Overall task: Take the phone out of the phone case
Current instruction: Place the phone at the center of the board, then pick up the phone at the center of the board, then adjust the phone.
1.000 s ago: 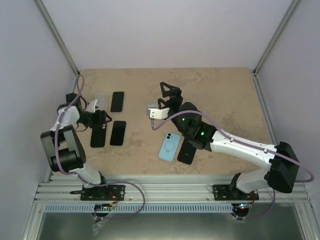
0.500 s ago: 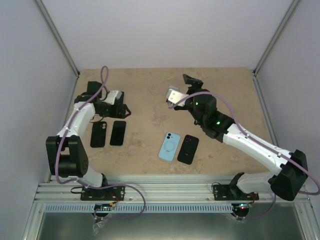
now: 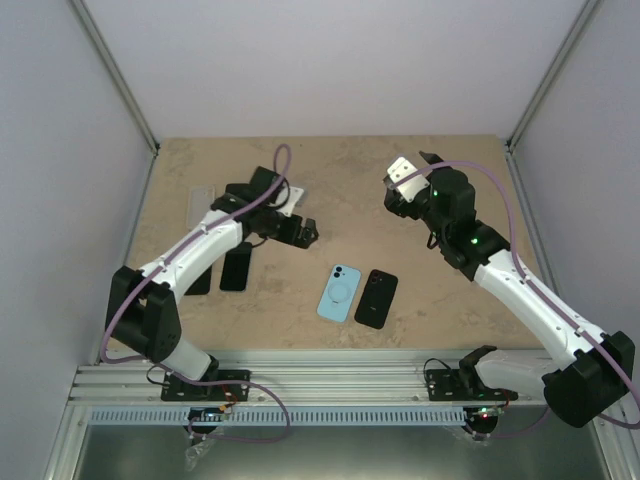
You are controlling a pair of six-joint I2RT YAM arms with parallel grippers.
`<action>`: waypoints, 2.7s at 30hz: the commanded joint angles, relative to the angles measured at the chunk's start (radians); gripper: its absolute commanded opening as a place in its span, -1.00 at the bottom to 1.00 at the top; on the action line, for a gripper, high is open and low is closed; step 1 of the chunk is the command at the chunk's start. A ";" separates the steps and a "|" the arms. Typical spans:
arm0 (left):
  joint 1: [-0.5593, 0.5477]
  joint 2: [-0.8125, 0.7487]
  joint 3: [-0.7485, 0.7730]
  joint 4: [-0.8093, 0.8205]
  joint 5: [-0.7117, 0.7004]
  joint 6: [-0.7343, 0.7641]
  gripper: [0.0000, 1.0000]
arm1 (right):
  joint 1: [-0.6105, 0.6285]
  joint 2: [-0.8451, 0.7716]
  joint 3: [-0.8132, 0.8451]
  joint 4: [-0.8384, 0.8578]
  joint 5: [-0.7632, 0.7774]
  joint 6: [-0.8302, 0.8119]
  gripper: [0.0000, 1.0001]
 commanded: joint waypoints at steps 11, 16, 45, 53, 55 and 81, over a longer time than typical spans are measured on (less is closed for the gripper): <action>-0.373 0.091 -0.121 0.125 -0.176 -0.246 0.99 | -0.153 -0.079 -0.042 -0.039 -0.097 0.257 0.95; -0.430 0.119 -0.135 0.138 -0.186 -0.258 0.99 | -0.171 -0.079 -0.040 -0.036 -0.099 0.273 0.95; -0.537 0.354 -0.059 0.124 -0.358 -0.308 0.99 | -0.177 -0.038 0.005 -0.022 -0.110 0.307 0.95; -0.537 0.406 -0.038 0.092 -0.400 -0.305 0.72 | -0.177 -0.043 0.004 -0.029 -0.115 0.310 0.95; -0.537 0.420 -0.025 0.079 -0.421 -0.298 0.60 | -0.177 -0.045 0.006 -0.028 -0.116 0.310 0.95; -0.269 0.027 0.053 0.215 -0.046 -0.142 -0.35 | -0.177 0.002 0.131 -0.218 -0.554 0.265 0.95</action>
